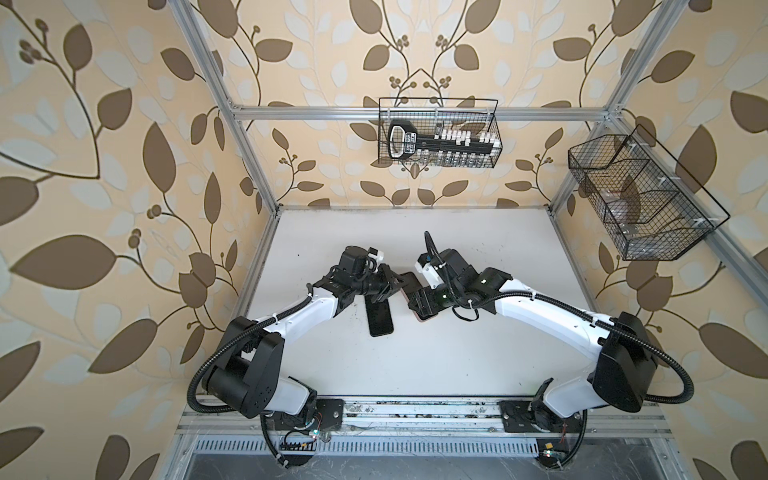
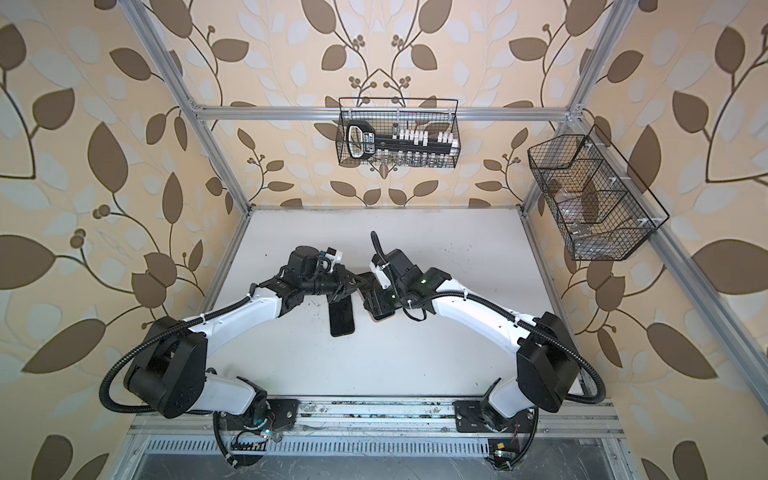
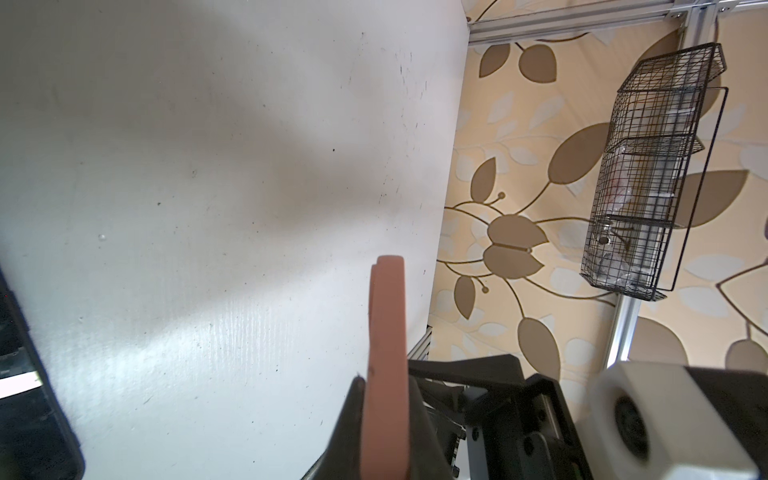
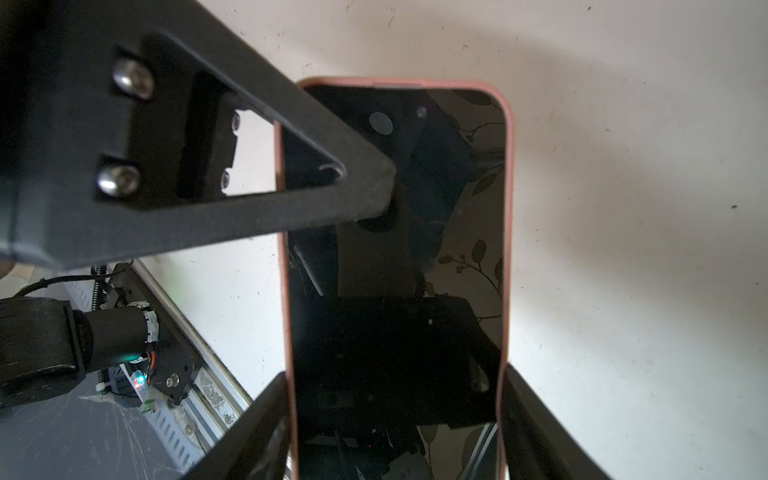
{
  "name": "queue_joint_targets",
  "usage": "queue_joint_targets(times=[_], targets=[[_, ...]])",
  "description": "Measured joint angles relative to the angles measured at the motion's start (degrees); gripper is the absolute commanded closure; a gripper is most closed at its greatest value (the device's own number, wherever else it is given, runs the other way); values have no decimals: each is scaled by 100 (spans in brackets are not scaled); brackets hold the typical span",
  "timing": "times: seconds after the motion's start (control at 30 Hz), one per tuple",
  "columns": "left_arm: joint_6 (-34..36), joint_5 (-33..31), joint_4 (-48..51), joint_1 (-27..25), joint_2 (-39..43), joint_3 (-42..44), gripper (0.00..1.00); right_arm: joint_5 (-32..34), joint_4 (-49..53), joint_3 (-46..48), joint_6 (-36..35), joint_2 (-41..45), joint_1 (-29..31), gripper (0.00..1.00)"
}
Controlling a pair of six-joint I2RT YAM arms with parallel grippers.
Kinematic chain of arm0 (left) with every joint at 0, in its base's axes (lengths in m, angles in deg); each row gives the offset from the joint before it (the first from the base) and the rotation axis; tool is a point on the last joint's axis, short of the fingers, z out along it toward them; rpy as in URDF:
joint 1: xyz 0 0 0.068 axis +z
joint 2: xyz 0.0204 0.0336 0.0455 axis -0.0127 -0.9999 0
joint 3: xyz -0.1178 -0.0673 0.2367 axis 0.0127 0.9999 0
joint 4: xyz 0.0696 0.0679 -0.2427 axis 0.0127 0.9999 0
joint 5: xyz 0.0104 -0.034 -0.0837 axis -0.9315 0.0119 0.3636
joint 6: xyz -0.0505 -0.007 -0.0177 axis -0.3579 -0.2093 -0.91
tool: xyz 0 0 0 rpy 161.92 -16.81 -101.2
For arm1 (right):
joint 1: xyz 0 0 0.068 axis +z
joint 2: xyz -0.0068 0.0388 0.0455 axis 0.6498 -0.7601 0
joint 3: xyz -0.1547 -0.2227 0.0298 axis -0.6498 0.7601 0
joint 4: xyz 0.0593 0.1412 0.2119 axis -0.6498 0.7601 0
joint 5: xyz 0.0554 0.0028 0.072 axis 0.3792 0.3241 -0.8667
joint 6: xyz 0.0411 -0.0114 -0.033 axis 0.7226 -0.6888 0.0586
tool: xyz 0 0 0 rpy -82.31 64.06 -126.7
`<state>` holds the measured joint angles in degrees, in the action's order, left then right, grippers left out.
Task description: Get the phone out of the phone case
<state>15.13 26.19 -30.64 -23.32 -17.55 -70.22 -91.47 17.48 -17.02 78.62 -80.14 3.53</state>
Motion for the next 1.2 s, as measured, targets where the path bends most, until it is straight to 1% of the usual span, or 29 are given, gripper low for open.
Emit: queue_joint_targets(times=[0.2,0.3,0.33,0.37,0.4,0.67,0.77,0.87,0.93,1.03,1.13,1.2], targets=[[-131,142,-339,0,0,37,100,-31,-122,142,0,223,-79,24],[-205,192,-501,0,2,33,100,-66,-192,221,31,426,-160,14],[-214,192,-511,0,2,28,100,-96,-236,245,37,496,-192,13],[-214,188,-501,-2,2,26,100,-131,-269,269,39,568,-229,8],[-214,186,-494,0,2,22,100,-181,-302,291,59,640,-269,0],[-214,179,-503,2,2,-87,100,-538,-577,673,179,1130,-599,0],[-221,190,-643,46,2,-103,100,-800,-809,933,299,1478,-848,0],[-219,251,-807,149,2,-170,100,-1220,-1266,1373,546,2057,-1276,0],[-216,321,-979,278,9,-249,100,-1563,-1676,1716,780,2461,-1596,2],[-214,378,-1290,448,17,-413,100,-2035,-2184,2083,1104,2820,-1958,4],[-254,455,-1729,570,33,-533,100,-2365,-2579,2352,1355,2970,-2096,4],[-439,481,-2153,590,35,-542,100,-2551,-2796,2494,1512,3005,-2107,2]])
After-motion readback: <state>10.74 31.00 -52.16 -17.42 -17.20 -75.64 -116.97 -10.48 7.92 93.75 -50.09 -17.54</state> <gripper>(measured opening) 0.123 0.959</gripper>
